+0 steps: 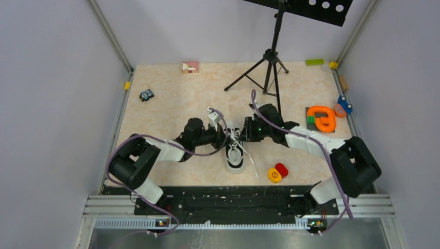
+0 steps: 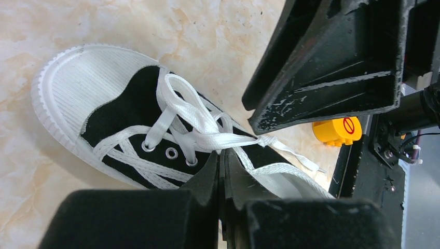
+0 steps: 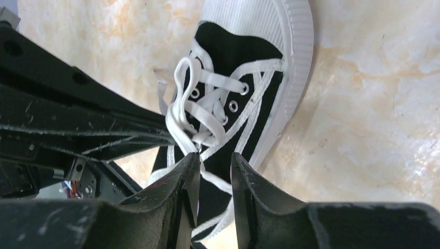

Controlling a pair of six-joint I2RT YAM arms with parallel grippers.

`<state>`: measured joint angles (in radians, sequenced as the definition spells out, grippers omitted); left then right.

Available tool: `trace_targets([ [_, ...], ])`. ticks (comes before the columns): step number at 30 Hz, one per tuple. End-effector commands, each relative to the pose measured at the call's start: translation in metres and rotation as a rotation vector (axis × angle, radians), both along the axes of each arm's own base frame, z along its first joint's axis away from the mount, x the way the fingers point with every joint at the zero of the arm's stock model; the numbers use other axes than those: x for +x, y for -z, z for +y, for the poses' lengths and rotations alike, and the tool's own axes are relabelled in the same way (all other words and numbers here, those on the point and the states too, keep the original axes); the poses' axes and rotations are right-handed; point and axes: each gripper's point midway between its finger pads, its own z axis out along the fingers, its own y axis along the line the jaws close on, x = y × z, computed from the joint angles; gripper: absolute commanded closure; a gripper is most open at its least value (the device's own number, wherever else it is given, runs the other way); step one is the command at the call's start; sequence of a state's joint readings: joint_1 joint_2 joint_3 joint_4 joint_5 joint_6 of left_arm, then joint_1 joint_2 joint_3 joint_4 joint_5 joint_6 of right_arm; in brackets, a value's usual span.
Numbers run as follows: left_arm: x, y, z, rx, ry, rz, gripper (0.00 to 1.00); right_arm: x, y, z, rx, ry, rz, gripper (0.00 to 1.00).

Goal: Tie the shoes
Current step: Wrap the shoelace around the shoelace, then cross the shoelace with the shoelace.

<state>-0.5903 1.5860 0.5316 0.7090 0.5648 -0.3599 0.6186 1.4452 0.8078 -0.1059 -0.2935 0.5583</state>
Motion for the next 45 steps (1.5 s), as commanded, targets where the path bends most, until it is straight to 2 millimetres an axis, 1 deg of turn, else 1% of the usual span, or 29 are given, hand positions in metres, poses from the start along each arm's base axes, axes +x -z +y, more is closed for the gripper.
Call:
trace_targets([
  [1, 0.000, -0.012, 0.000, -0.016, 0.018, -0.031, 1.00, 0.022, -0.012, 0.010, 0.009, -0.001, -0.058, 0.68],
  [7, -0.001, -0.013, 0.000, -0.016, 0.020, -0.031, 1.00, 0.031, -0.001, 0.018, -0.002, -0.017, -0.042, 0.67],
  [12, 0.000, -0.016, 0.000, -0.018, 0.021, -0.041, 1.00, 0.034, 0.004, 0.024, 0.008, -0.024, -0.030, 0.67],
  [13, 0.000, -0.016, 0.000, -0.018, 0.020, -0.042, 1.00, 0.035, 0.003, 0.024, 0.011, -0.022, -0.032, 0.69],
  [14, 0.000, -0.016, 0.000, -0.017, 0.021, -0.041, 1.00, 0.035, 0.000, 0.025, 0.018, -0.020, -0.042, 0.75],
  [16, -0.001, -0.016, 0.000, -0.017, 0.021, -0.043, 1.00, 0.034, -0.002, 0.023, 0.020, -0.015, -0.048, 0.94],
  [17, 0.000, -0.016, 0.000, -0.016, 0.020, -0.041, 1.00, 0.033, -0.003, 0.022, 0.021, -0.013, -0.053, 1.00],
  [22, -0.001, -0.015, 0.000, -0.014, 0.022, -0.031, 1.00, 0.026, -0.005, 0.018, 0.027, -0.016, -0.056, 1.00],
  [23, 0.000, -0.015, -0.001, -0.012, 0.021, -0.024, 0.94, 0.025, -0.007, 0.017, 0.030, -0.015, -0.061, 1.00],
  [25, 0.000, -0.014, 0.000, -0.011, 0.018, -0.007, 0.73, 0.024, -0.008, 0.016, 0.029, -0.015, -0.068, 1.00],
  [27, -0.001, -0.014, -0.001, -0.019, 0.017, 0.012, 0.57, 0.023, -0.009, 0.015, 0.027, -0.015, -0.070, 1.00],
  [28, -0.001, -0.014, 0.000, -0.025, 0.011, 0.025, 0.50, 0.022, -0.008, 0.015, 0.026, -0.016, -0.070, 1.00],
  [30, -0.001, -0.015, 0.000, -0.032, 0.005, 0.035, 0.43, 0.021, -0.007, 0.015, 0.025, -0.018, -0.069, 1.00],
  [32, -0.002, -0.016, 0.000, -0.034, 0.004, 0.035, 0.38, 0.021, -0.007, 0.016, 0.025, -0.019, -0.070, 1.00],
  [36, 0.001, -0.020, 0.003, -0.031, -0.004, 0.042, 0.35, 0.021, -0.008, 0.017, 0.024, -0.019, -0.074, 1.00],
  [38, 0.006, -0.022, 0.005, -0.037, -0.022, 0.055, 0.34, 0.021, -0.009, 0.017, 0.026, -0.022, -0.078, 1.00],
  [42, 0.023, -0.024, 0.014, -0.055, -0.096, 0.082, 0.36, 0.021, -0.012, 0.018, 0.019, -0.025, -0.090, 1.00],
  [45, 0.029, -0.028, 0.016, -0.072, -0.104, 0.091, 0.37, 0.020, -0.013, 0.018, 0.019, -0.025, -0.091, 1.00],
])
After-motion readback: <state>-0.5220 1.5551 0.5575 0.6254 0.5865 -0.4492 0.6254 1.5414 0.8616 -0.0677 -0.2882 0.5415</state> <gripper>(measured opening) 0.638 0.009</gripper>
